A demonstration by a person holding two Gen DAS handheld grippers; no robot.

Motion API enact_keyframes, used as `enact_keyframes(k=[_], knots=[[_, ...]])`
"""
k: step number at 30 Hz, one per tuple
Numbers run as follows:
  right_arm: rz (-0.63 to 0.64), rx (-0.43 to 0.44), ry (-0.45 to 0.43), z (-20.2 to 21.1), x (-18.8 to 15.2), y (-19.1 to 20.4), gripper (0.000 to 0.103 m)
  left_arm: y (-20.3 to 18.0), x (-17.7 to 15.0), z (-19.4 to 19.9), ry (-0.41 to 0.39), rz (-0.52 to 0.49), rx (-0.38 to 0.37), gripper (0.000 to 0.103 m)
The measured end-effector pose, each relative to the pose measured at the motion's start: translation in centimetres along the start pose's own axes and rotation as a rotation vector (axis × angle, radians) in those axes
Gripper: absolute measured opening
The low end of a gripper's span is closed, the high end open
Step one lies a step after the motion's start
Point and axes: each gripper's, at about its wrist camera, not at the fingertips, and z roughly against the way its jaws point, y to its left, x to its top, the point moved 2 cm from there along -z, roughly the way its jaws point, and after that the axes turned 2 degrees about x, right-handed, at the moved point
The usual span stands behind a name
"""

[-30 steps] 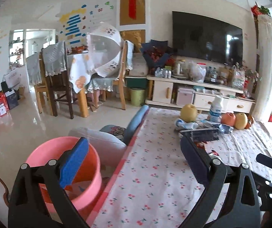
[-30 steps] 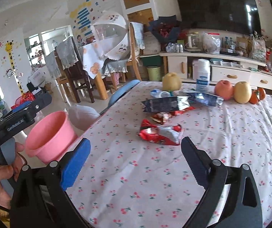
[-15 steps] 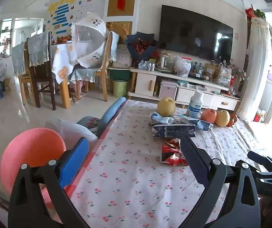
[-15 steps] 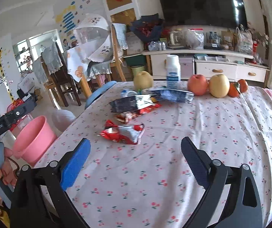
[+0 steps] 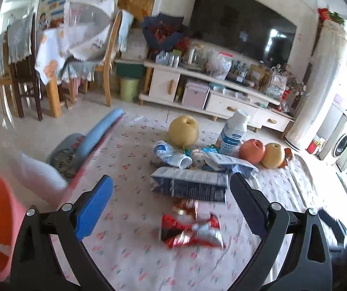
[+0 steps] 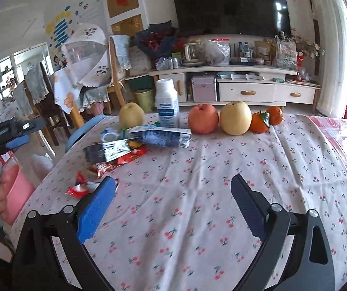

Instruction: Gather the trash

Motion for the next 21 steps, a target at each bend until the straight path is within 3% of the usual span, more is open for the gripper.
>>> enact_keyframes(k=[8,15,21], knots=[[0.031,0.016,0.038,-3.1,0.8,-0.1,0.095,-3.7,2.6,-10.3,0.122,-0.043,0.061,0.097],[0.016,0.022,0.066,-4.0,0.8,-1.4,0.095,-5.3,3.8,-15.9,0.192,-0.059,0.098,0.081],[0.008,0.05,0.062,-3.3,0.8,-1.6,0.095,-6.3,4.4,-19.4,0.247,-0.08,0.143,0.077]])
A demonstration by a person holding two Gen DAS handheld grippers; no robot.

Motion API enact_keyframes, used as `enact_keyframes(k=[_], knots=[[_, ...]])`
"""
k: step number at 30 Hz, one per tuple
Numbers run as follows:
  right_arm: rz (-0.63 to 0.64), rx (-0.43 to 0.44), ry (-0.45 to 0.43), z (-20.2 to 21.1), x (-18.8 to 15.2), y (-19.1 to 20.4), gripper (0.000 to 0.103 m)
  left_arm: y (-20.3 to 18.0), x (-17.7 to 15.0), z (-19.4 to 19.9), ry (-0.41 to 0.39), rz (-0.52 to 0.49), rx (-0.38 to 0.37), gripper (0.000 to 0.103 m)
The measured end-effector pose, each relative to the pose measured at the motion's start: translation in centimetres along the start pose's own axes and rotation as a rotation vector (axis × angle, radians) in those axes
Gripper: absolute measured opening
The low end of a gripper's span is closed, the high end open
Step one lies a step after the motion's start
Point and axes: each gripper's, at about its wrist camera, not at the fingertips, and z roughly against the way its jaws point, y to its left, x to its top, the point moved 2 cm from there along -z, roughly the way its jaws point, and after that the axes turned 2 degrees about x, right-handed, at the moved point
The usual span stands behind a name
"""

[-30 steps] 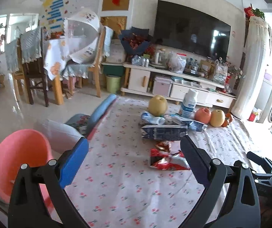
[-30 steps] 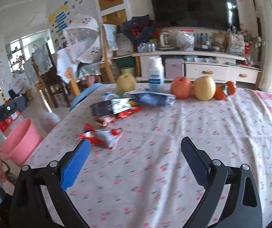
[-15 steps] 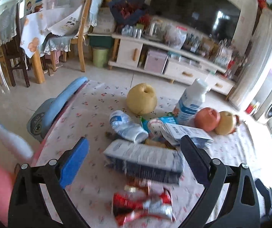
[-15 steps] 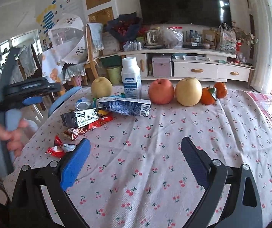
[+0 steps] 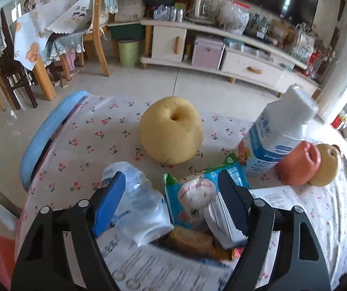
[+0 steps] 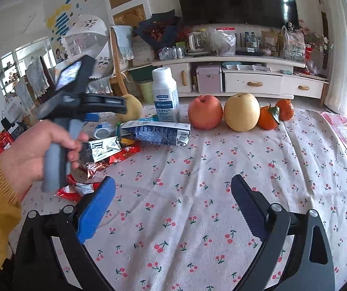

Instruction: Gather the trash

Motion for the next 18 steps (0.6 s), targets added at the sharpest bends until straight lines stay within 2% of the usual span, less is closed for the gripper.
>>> enact_keyframes(k=[8,14,18], knots=[[-0.003,0.027,0.026,0.2,-0.2,-0.2,0.095,-0.3,0.3,-2.7,0.066,-0.004,0.039,0.074],[-0.003,0.026,0.038,0.2,-0.4,-0.3,0.095,-0.9,-0.9,-3.2,0.123,-0.042,-0.001,0.074],[-0.004,0.015,0.038,0.3,-0.3,-0.3,0.095,-1.9,-2.7,-2.3,0.121,-0.097,-0.023,0.074]])
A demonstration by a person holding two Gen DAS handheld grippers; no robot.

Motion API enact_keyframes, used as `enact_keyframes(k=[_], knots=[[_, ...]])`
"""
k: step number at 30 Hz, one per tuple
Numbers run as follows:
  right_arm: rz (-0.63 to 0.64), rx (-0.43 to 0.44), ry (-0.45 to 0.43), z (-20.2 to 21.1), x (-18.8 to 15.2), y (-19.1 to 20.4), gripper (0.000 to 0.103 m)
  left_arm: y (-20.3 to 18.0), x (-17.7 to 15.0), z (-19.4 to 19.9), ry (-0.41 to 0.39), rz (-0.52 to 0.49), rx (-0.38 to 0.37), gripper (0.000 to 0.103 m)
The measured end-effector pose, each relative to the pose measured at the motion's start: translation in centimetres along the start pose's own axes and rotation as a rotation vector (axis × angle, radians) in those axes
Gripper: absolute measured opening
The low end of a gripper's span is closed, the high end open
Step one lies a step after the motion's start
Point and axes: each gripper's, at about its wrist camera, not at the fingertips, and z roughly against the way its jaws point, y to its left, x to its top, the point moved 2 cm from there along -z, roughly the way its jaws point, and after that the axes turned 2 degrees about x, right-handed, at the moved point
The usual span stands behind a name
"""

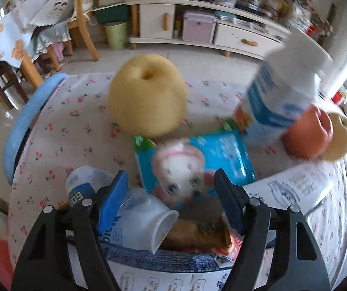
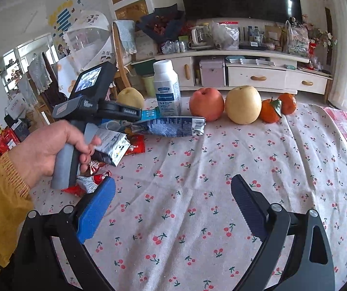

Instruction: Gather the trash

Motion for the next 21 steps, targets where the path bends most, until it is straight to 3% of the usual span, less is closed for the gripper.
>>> enact_keyframes(k=[6,14,16,19,21], knots=[[-0.007,-0.024,-0.007,0.3,0.1,-0.9,0.095,-1.9,-3.2,1.4,-0.002,-0.088,-0.012,0.074],[-0.082,-0.054,-0.009,0.7,0.2,-3.5,0.095,-3.8,-9.4,5.4,-0.013,-0.144,-0.123,0.074],[-0.101,-0.066,0.0,0.6,0.1,-4.1,0.095,-4.2,-11.0,6.6,-0.011,-0.156,-0.167,0.074],[-0.132,-0.078,0.024,0.3,-0.1,-4.9,0.095,-3.8,-12.0,8.5,-0.003,-0.111,-0.307,0.073],[-0.149,-0.079,0.042,0.0,-0.3,-5.2,0.095,-3.1,-11.2,9.9,-0.044,-0.101,-0.321,0.074]])
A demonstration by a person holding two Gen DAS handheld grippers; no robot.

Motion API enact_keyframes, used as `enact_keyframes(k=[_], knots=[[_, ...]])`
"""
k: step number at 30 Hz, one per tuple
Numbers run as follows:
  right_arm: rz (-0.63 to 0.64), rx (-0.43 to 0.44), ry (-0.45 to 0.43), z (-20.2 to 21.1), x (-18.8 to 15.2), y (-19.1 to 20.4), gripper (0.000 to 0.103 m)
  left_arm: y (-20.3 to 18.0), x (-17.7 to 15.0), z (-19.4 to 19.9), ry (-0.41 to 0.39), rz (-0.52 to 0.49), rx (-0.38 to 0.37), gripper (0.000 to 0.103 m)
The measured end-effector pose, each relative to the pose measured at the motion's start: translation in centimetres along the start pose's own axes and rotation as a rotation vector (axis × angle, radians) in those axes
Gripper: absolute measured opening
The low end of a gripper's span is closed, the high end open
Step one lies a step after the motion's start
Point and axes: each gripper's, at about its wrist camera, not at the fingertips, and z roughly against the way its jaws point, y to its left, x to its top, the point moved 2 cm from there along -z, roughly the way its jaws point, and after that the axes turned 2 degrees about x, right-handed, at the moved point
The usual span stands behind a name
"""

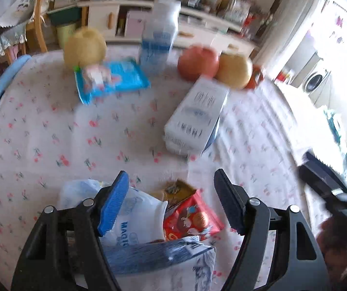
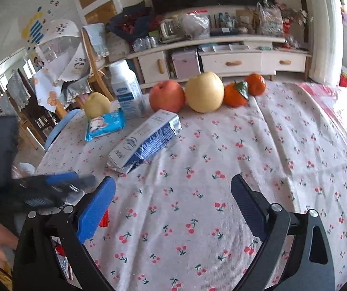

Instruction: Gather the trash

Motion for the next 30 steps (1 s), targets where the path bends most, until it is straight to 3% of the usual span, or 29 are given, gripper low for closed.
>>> enact_keyframes(k=[5,9,13,22,26,30], knots=[[-0.048,0.031,0.051,-1.1,-0.4,-0.3,0.095,1.6,4.3,0.7,-0.048,-0.104,0.153,0.074],[-0.062,0.062,0.083,-1.8,-0.6,0.4,0.095,1.6,7.7,-1.8,-0.023,-0.287,0.245,0.074],[-0.043,0.063,0.089,-1.9,-0.6,0.9,0.095,1.1,10.5,-5.2,0.006,-0.359,0.215,0.074],[-0.049,0.066,0.097,-2.1,-0.5,0.6,0.095,0.9,12.0,-9.7,0.036,-0.482,0.217,0.074],[-0.049,0.06,0.101,-2.4,-0.5,0.4,0.095,2.2,12.6,-11.2,0.093,-0.471,0.217,0.074],[-0.056,0.057,0.108,-2.8,-0.5,0.2,0.095,2.6,12.1,-11.2,0.09,-0.47,0.182,0.074]])
